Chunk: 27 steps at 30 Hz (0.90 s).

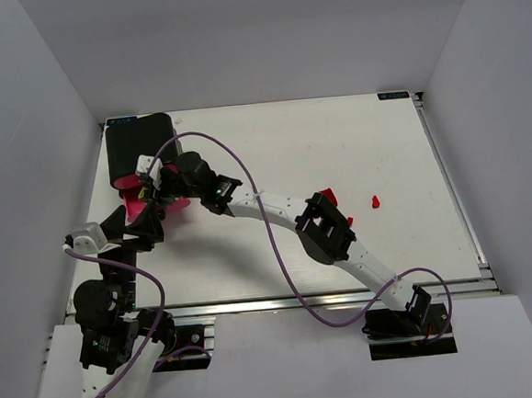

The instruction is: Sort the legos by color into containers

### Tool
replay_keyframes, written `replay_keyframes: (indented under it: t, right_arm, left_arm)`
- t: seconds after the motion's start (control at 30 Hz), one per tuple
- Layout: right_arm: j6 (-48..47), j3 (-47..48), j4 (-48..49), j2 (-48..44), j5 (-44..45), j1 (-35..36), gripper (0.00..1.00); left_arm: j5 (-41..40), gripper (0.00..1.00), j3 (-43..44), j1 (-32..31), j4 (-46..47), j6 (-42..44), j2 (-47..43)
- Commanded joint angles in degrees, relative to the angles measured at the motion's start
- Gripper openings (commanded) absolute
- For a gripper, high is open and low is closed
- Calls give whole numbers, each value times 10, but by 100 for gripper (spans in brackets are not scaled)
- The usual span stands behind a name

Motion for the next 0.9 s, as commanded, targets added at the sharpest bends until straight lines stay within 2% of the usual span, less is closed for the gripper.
replay_keyframes:
  t: [0.0,0.03,0.2,0.3,0.37,0.4,0.43,0.47,0.5,0.53,0.6,0.63,0.7,0.73,0.8,0.87]
  right_arm:
    - [2,27,43,6,17,6,57]
    - [2,26,42,6,19,9,63]
    - [3,24,41,3,30,9,69]
    - [11,30,39,-5,38,7,66]
    - [21,39,31,-14,44,4,57]
    - [25,45,10,-20,53,3,51]
    - [30,50,-2,-33,60,-1,45]
    - [44,54,-17,-42,68,-3,29]
    - [54,57,-34,-52,88,-10,19]
    - [64,58,-80,-73,94,-18,3]
    - [104,38,-123,-99,117,-36,0]
    - [119,24,-175,-132,119,-51,0]
    - [157,-35,-223,-170,98,-88,0]
    - [166,-70,-247,-217,89,-97,0]
    - [187,-168,-263,-291,39,-137,0]
    - [200,-213,-302,-329,0,-155,0]
  left_arm:
    - [3,84,-5,2,7,5,3]
    - [2,84,-5,2,7,5,3]
    - [1,84,-5,2,6,6,4]
    - [-2,84,-6,2,6,3,5]
    - [-13,81,-5,2,5,-5,12]
    - [-18,78,-3,2,-1,-10,16]
    - [-24,65,0,2,-5,-15,25]
    - [-30,56,2,2,-7,-24,30]
    - [-37,48,4,2,-12,-27,33]
    - [-41,29,4,2,-14,-35,41]
    - [-47,13,8,2,-21,-44,52]
    - [-46,1,10,2,-22,-51,70]
    - [-43,0,18,-3,-33,-61,97]
    - [-38,0,22,-3,-40,-69,115]
    - [-29,0,47,-3,-70,-85,191]
    - [-4,0,68,-3,-98,-120,280]
